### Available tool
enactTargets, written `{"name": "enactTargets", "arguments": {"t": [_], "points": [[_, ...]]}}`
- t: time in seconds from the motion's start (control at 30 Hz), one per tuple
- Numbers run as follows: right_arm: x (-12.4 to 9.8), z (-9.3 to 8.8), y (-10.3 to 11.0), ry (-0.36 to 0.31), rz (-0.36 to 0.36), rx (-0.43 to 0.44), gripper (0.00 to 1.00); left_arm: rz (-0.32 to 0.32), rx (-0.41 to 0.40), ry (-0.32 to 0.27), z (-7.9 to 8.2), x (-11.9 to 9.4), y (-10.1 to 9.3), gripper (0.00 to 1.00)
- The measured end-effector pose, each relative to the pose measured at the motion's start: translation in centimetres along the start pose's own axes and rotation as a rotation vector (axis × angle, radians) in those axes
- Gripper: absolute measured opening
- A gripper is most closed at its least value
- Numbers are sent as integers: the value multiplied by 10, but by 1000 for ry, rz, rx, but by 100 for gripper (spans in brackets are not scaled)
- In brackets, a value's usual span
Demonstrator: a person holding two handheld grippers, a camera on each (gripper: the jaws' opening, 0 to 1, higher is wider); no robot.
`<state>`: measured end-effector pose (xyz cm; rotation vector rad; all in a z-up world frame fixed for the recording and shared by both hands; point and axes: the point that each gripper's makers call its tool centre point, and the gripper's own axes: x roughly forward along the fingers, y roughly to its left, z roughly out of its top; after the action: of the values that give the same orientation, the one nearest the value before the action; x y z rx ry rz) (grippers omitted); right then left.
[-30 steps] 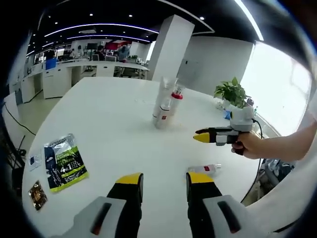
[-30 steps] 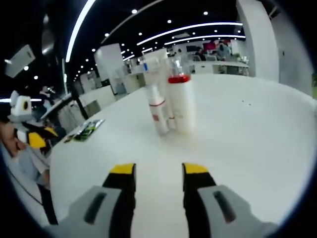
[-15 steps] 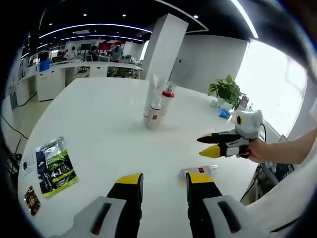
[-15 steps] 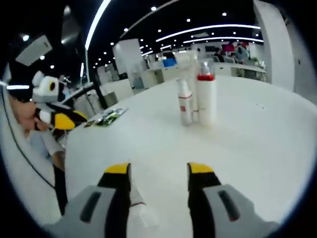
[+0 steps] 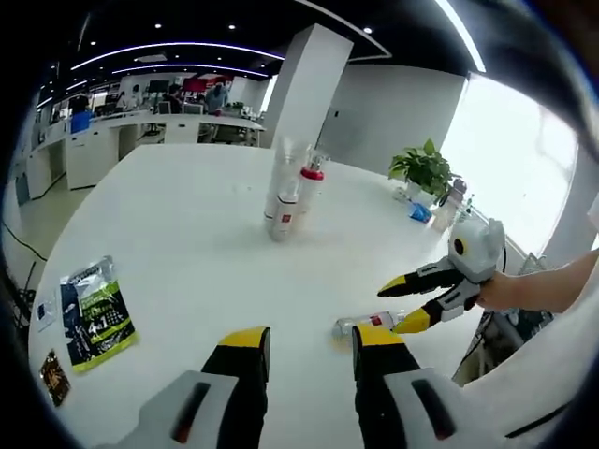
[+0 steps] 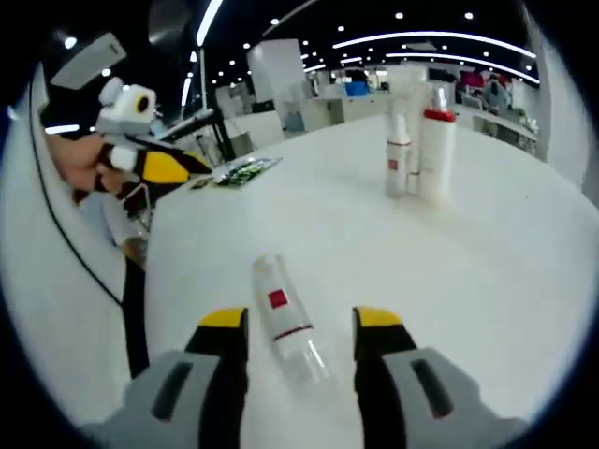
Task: Arrange the skincare products in the storage area until every visible bottle or jar stands upright without overlapping.
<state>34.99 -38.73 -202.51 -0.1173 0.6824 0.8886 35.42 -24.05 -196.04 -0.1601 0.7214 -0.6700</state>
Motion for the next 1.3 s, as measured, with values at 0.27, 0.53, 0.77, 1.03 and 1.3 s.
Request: {"name": "enactTargets", "arguments": {"t": [0.27,0.53,0.77,1.03,1.3], "points": [[1,-15,4,56,8,-41,39,-4,-4,3,-1,1,-1,36],[4,-9,1,68,-2,-51,34,-5,-7,11,-4,0,1,36],[13,-8,6,105,18,-119,28,-7,-11,12,-3,0,4,36],[16,-10,3,154,19,-179,23,-9,-21,21,-8,-3,6,35],[17,-14,2,193,29,-198,19,-9,-26,21,-8,-4,6,35]]}}
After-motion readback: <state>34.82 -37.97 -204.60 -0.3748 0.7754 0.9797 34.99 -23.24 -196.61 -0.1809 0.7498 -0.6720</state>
